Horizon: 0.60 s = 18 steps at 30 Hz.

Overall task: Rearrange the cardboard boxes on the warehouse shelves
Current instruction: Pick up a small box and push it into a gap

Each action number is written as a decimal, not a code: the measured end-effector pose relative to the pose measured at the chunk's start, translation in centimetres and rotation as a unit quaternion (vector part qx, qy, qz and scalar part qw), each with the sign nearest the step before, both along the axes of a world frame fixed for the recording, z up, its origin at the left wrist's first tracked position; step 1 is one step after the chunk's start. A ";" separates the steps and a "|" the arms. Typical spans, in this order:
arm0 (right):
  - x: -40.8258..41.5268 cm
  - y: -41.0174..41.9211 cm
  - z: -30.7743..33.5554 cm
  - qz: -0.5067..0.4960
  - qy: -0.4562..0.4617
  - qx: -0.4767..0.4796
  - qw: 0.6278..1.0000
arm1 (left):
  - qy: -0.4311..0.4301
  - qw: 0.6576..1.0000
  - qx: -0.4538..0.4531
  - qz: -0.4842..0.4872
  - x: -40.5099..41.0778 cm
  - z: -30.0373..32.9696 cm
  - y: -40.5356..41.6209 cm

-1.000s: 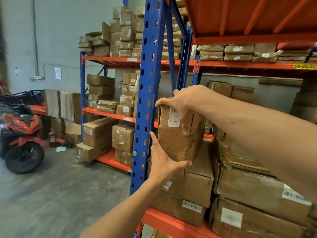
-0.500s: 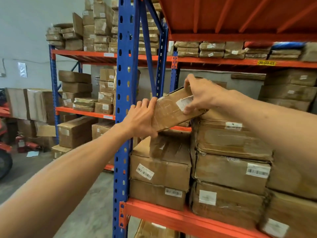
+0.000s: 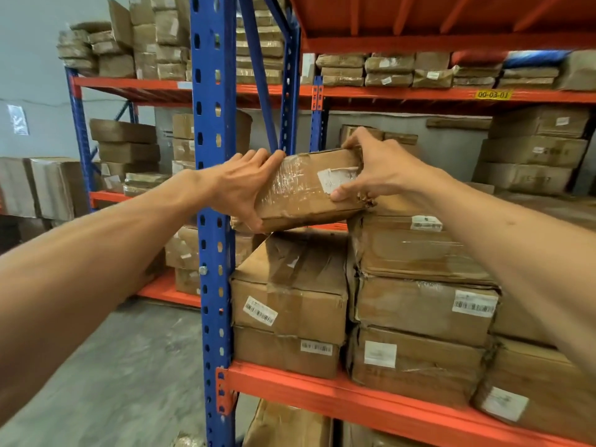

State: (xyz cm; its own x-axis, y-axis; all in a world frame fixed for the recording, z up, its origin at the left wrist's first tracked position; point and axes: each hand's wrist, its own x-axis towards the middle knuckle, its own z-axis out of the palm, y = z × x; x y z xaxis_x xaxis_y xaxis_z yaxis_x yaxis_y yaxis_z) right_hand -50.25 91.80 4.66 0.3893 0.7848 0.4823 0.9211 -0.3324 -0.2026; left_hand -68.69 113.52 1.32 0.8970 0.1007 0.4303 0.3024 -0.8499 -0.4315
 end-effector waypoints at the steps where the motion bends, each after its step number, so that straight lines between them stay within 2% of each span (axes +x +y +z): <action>1: -0.3 -0.1 -0.2 0.002 0.013 0.003 1.000 | -0.003 1.000 0.004 -0.006 0.0 -0.2 0.2; 4: -1.2 -0.4 -1.1 0.012 0.018 0.023 0.999 | -0.020 0.999 0.022 -0.032 -0.5 -1.3 0.7; 8: -1.7 -1.2 -6.1 0.043 0.121 0.011 0.992 | -0.003 0.989 0.126 -0.074 -1.0 -3.1 1.7; 10: -1.7 -1.2 -8.4 0.022 0.129 0.025 0.991 | 0.006 0.989 0.126 -0.074 -0.6 -5.0 2.1; 12: -1.6 -0.5 -8.4 -0.032 0.025 -0.017 0.999 | -0.016 0.995 0.078 -0.061 0.1 -8.9 2.1; 14: -2.2 0.7 -7.8 -0.078 -0.070 -0.115 0.988 | -0.007 0.997 0.062 -0.041 0.7 -12.5 2.2; 16: -3.3 2.4 -8.1 -0.120 -0.165 -0.221 0.954 | 0.008 0.998 0.058 -0.032 0.8 -13.9 2.7; 18: -3.5 3.8 -9.0 -0.136 -0.291 -0.259 0.911 | 0.019 0.998 0.046 -0.041 0.7 -13.3 3.2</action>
